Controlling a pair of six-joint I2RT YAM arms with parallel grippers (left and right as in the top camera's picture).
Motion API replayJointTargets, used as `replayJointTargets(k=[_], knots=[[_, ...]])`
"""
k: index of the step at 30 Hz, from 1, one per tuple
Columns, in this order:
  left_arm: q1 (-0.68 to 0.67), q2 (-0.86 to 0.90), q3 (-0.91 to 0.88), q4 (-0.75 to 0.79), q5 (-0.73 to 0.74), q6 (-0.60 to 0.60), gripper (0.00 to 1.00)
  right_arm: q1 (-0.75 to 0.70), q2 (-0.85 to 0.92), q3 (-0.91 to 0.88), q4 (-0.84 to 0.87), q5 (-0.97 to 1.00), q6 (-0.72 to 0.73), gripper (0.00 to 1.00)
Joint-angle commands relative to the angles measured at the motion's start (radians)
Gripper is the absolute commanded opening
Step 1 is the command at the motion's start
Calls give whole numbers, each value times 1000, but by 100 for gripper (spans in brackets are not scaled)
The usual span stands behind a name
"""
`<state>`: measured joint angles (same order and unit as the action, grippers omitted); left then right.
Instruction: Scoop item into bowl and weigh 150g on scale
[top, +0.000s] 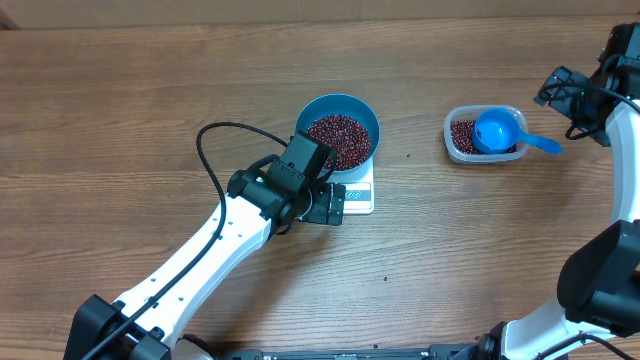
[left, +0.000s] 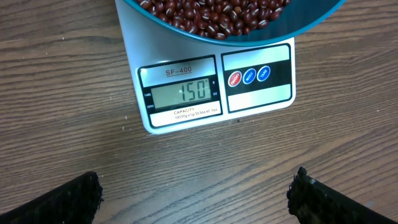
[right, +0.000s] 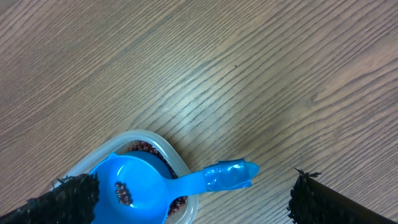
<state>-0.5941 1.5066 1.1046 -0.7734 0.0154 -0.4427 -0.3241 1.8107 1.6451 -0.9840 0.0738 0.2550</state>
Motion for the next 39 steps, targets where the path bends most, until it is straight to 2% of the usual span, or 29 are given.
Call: replayJointTargets(k=[1, 39], knots=[[-1, 10, -5, 0, 3, -10, 100, 4, -14, -5, 7, -9, 7, 100], [-5, -7, -5, 0, 1, -10, 100, 4, -14, -5, 7, -9, 7, 100]])
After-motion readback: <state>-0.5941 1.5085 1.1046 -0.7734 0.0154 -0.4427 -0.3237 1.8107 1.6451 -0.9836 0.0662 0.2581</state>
